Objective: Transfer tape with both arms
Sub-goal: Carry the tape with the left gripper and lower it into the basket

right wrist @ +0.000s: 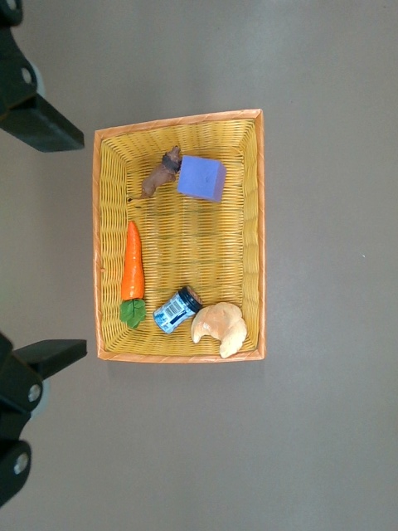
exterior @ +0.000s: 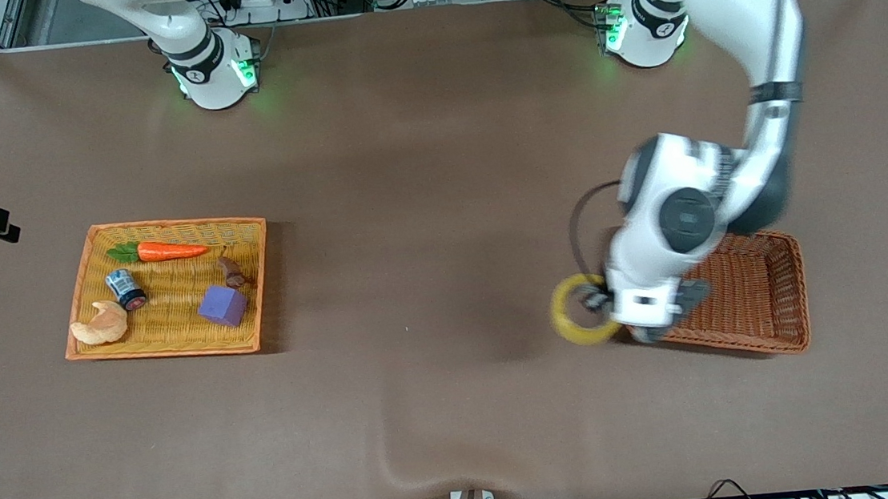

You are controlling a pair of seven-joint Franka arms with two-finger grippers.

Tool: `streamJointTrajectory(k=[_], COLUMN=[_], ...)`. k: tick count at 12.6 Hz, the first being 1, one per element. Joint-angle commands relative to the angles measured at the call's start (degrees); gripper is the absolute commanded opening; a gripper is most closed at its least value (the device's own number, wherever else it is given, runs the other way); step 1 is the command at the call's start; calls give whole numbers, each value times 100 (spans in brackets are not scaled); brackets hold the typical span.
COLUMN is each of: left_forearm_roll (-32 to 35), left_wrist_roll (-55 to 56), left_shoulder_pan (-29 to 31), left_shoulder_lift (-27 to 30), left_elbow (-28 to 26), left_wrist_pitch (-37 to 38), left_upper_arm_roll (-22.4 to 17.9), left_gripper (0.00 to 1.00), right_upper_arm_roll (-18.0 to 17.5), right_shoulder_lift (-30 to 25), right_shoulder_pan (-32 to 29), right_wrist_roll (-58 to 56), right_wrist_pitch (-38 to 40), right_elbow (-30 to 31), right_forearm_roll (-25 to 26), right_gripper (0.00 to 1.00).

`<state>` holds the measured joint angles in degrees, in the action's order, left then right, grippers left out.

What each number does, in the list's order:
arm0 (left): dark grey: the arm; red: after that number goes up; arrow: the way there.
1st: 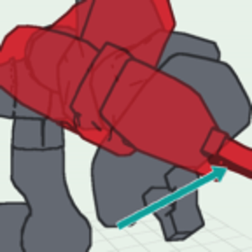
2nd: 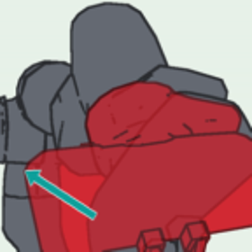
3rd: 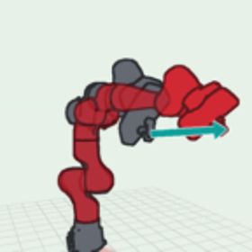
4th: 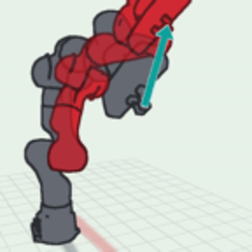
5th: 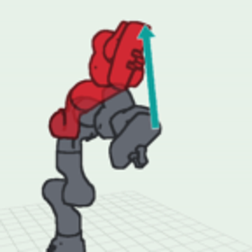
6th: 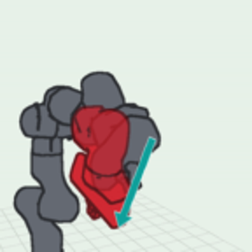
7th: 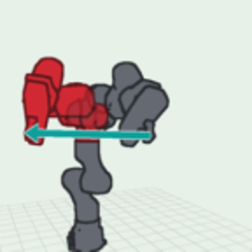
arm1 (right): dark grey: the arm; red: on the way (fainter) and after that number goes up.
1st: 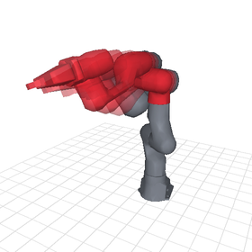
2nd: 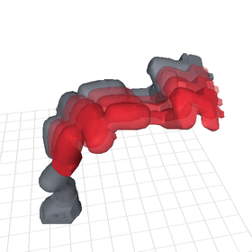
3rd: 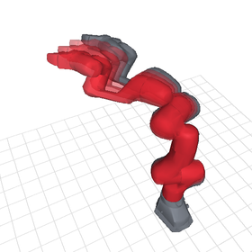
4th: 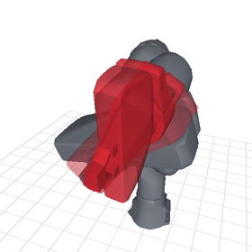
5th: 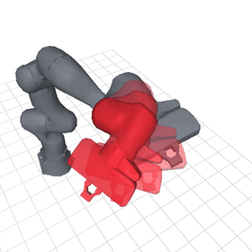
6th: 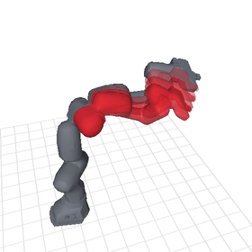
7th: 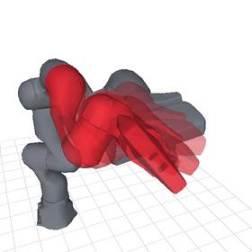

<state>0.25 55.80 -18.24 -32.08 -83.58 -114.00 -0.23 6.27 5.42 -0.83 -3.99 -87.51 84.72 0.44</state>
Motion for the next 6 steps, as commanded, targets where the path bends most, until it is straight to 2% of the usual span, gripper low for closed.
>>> streamJointTrajectory(k=[1,3,6], left_forearm_roll=[448,476,468], left_wrist_roll=[45,19,-130], left_shoulder_pan=[530,1021,1611], left_shoulder_lift=[404,448,492], left_elbow=[-605,-694,-1106], left_wrist_pitch=[71,71,-8], left_upper_arm_roll=[103,138,155], left_gripper=[0,0,0], right_upper_arm_roll=[-83,-83,-83], right_shoulder_lift=[64,64,73], right_shoulder_pan=[-127,-110,-145], right_wrist_roll=[82,82,91], right_wrist_pitch=[67,76,67], right_elbow=[-122,-122,-122], right_forearm_roll=[-79,-71,-70], right_gripper=[100,100,100])
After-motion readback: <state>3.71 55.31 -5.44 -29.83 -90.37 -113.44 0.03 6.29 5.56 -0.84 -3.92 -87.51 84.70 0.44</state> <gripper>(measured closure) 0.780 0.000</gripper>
